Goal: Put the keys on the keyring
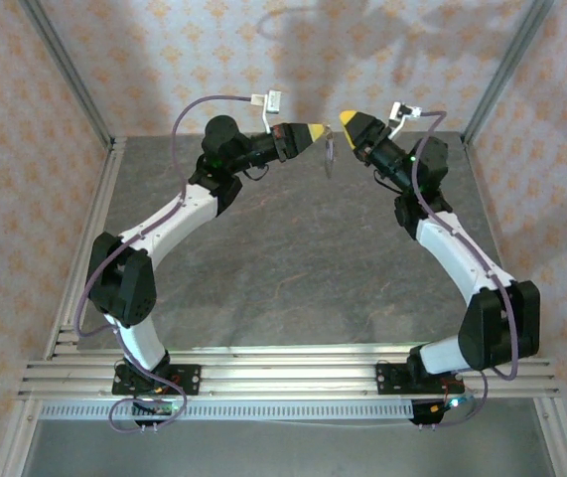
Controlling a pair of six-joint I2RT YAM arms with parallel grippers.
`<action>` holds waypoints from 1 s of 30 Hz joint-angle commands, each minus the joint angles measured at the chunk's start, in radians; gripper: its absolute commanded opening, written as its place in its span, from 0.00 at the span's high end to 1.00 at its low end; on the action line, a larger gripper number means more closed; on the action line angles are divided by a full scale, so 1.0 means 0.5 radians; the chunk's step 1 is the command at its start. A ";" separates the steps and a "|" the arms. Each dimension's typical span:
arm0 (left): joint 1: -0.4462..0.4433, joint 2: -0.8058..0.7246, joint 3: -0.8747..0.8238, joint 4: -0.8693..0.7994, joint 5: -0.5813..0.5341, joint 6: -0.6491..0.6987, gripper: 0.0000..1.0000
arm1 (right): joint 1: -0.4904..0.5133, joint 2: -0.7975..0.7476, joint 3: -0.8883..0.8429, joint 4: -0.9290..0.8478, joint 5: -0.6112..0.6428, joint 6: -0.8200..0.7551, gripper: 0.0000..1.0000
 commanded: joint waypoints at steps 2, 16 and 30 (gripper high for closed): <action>-0.012 -0.085 -0.006 0.252 -0.083 -0.081 1.00 | 0.058 0.038 0.098 0.227 0.017 0.037 0.55; -0.012 -0.039 0.021 0.268 -0.084 -0.101 1.00 | 0.131 0.099 0.101 0.308 -0.039 0.051 0.64; -0.012 0.005 0.055 0.282 -0.087 -0.135 1.00 | 0.135 0.099 0.092 0.319 -0.137 0.057 0.76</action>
